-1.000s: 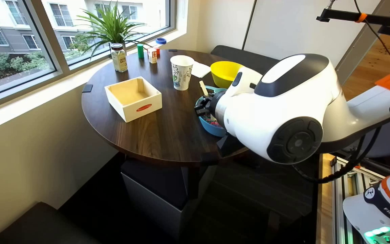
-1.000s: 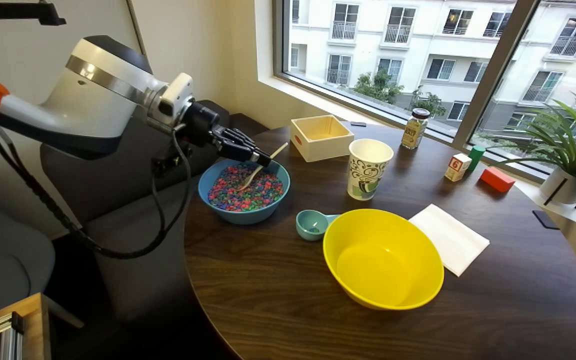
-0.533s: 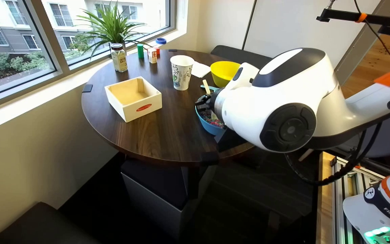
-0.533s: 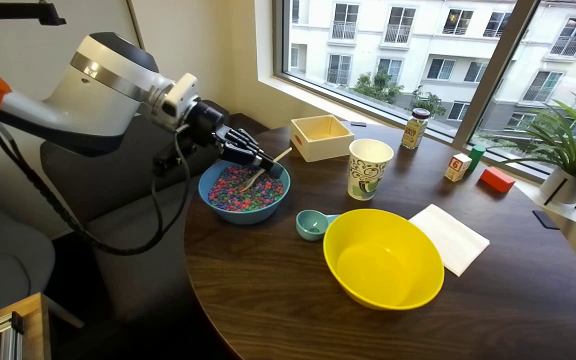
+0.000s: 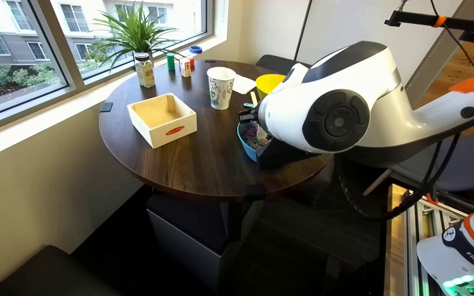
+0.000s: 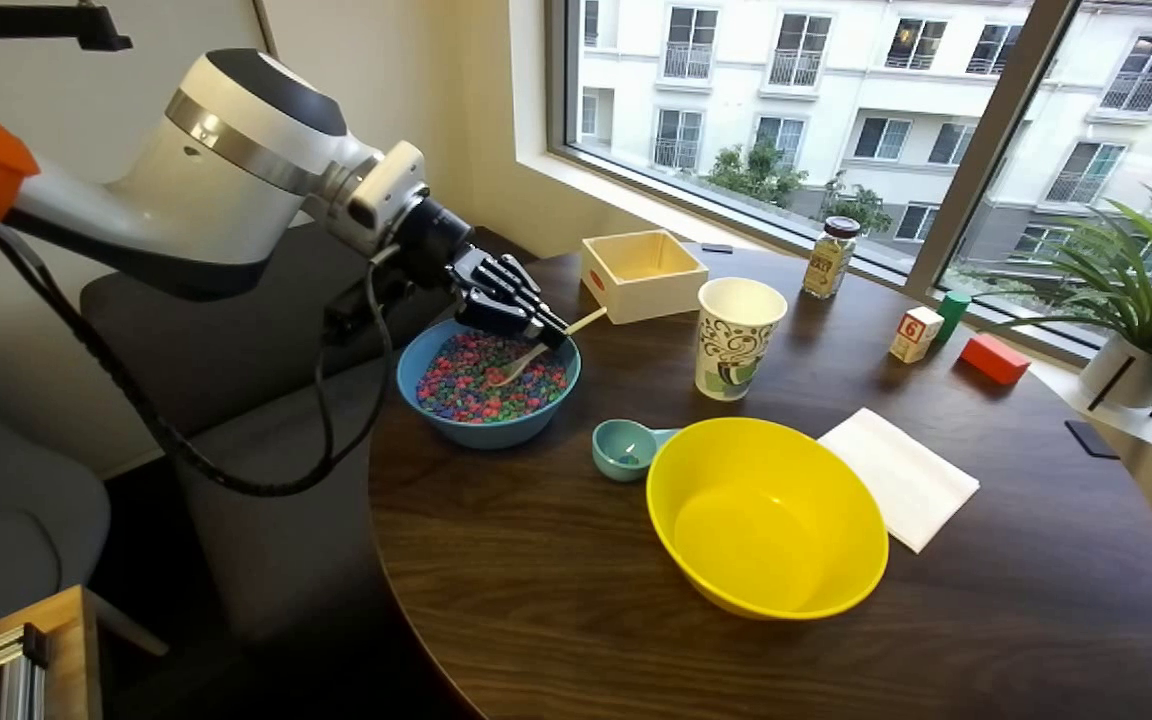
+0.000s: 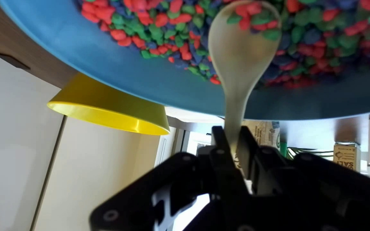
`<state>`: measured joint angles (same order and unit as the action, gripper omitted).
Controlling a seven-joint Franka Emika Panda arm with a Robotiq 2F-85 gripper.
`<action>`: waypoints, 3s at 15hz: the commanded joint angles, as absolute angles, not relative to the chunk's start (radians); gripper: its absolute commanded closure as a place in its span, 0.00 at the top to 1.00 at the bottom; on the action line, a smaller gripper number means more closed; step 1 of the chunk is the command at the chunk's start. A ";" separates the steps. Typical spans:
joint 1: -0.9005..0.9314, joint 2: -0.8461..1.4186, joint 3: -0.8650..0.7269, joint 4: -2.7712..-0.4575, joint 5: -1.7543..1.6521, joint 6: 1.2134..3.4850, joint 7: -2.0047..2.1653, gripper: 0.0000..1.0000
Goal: Use the spoon to take one scoop from the blue bowl, empty it into the measuring cup and then take another scoop and empty into the yellow bowl
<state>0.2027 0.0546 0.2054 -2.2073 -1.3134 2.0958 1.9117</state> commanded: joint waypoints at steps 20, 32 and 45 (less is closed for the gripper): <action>0.092 -0.108 0.092 -2.160 -1.028 2.175 1.883 0.03; -0.006 -0.086 0.019 -2.140 -1.201 2.143 1.894 0.03; 0.003 0.023 0.017 -2.102 -1.556 2.042 1.962 0.03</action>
